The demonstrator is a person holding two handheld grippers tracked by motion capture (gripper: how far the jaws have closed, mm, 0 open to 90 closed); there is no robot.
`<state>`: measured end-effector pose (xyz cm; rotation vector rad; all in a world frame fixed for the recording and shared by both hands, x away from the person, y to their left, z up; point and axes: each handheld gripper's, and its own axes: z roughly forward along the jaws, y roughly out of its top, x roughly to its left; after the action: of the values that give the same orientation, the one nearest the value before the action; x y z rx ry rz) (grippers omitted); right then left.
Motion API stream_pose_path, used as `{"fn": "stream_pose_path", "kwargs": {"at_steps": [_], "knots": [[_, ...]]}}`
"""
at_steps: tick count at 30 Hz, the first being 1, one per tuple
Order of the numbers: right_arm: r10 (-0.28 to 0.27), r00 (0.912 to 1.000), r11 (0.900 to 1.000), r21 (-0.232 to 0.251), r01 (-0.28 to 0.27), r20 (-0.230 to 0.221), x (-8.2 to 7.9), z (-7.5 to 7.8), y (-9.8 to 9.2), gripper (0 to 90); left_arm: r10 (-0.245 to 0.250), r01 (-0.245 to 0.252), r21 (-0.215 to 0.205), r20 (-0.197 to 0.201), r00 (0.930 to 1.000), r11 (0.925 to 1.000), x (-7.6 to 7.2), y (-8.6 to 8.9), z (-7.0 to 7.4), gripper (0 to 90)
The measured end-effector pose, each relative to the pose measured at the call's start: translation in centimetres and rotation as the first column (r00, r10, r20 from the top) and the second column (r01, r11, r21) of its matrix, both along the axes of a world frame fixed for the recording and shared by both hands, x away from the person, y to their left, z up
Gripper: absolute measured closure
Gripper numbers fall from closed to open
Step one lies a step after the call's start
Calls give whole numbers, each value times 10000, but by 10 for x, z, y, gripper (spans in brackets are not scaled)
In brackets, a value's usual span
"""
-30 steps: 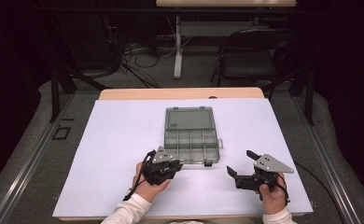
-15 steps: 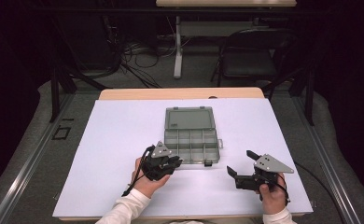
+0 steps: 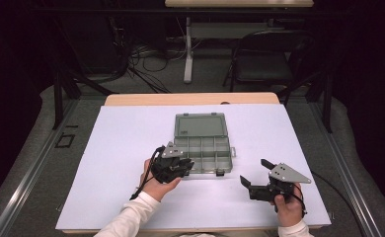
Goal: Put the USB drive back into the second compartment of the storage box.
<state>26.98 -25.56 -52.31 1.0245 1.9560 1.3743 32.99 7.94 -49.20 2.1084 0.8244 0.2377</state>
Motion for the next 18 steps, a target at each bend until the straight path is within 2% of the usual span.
{"fn": "stream_pose_path", "kwargs": {"at_steps": [3,18], "knots": [[13,10000,10000,-8,-13,9,0,0,0,62,2,-2,46,104,9999,10000,4,-1,3,793],[-28,10000,10000,3,28,-6,0,0,-1,62,23,-24,186,76,10000,9998,20,-6,14,793]]}}
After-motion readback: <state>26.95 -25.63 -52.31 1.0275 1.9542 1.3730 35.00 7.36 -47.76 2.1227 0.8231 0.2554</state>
